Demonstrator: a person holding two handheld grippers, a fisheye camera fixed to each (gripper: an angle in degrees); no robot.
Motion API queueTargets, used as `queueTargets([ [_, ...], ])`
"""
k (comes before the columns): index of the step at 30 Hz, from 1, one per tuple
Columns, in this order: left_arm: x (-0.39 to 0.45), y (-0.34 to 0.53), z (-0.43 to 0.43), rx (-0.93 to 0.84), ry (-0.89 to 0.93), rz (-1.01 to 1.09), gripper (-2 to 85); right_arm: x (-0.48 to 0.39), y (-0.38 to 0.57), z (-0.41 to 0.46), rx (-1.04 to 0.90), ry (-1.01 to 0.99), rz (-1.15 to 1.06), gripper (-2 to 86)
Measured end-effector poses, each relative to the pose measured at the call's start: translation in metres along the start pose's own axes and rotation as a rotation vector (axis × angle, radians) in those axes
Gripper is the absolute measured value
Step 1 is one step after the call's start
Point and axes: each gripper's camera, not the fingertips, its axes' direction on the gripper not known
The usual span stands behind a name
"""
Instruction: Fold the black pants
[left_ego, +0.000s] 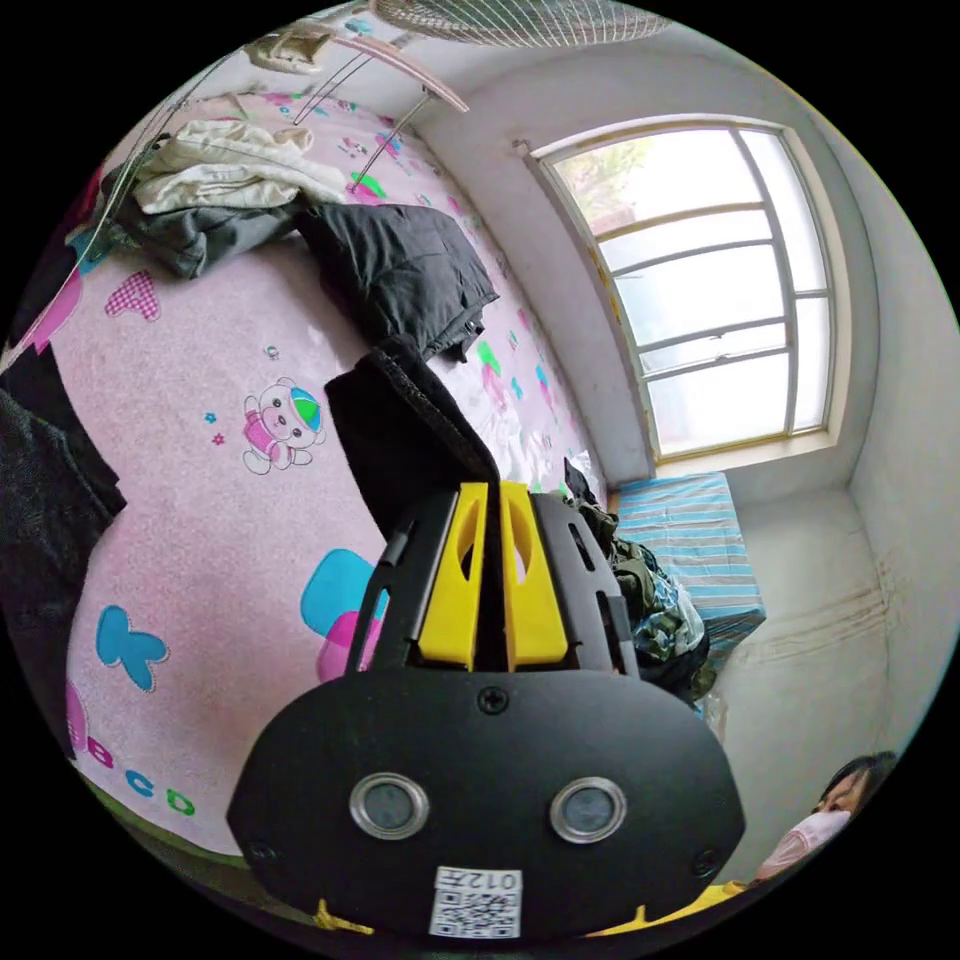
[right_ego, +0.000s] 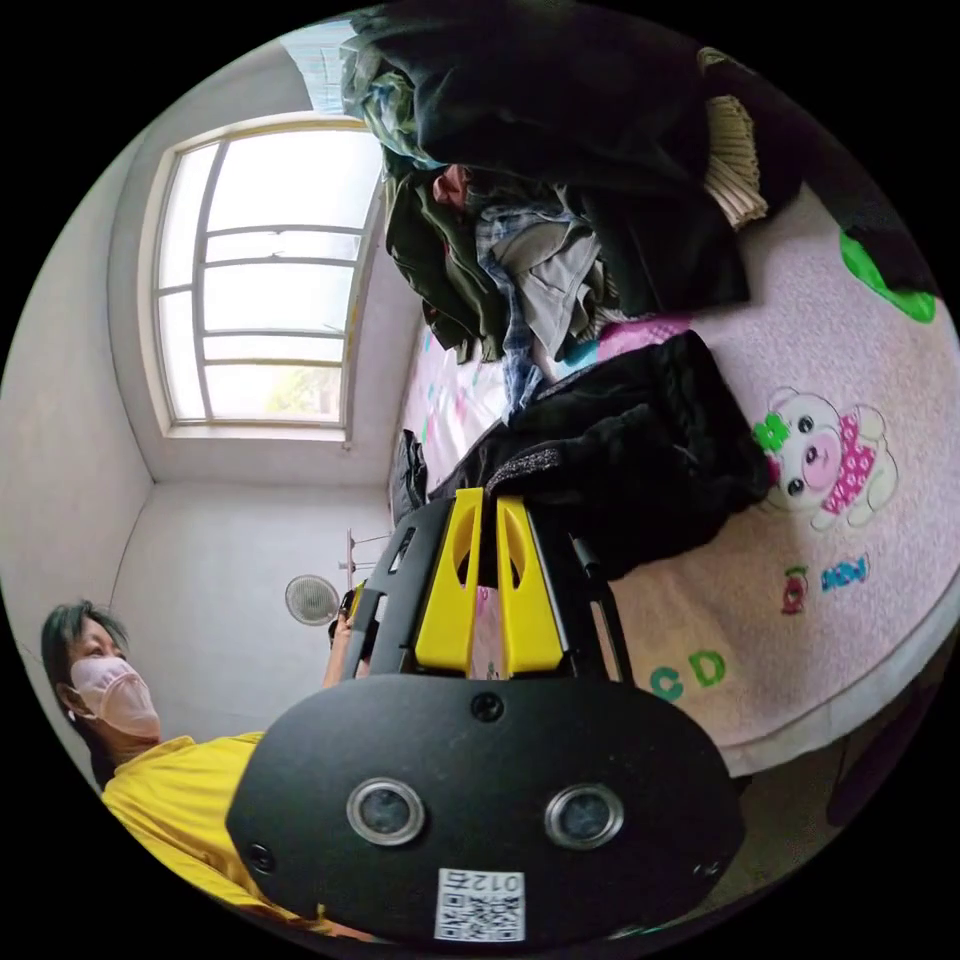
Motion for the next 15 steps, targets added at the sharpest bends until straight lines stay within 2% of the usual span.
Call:
queueTargets([
  [4, 0.027, -0.042, 0.08, -0.065, -0.064, -0.025, 0.8, 0.005, -0.062, 0.033, -0.015, 0.056, 0.019, 1.9],
  [8, 0.058, -0.091, 0.185, -0.194, -0.21, -0.021, 0.6, 0.022, -0.119, 0.063, -0.025, 0.146, 0.055, 1.8],
  [15, 0.104, -0.143, 0.343, -0.346, -0.432, 0.015, 0.5, 0.04, -0.162, 0.091, -0.018, 0.207, 0.09, 1.8],
])
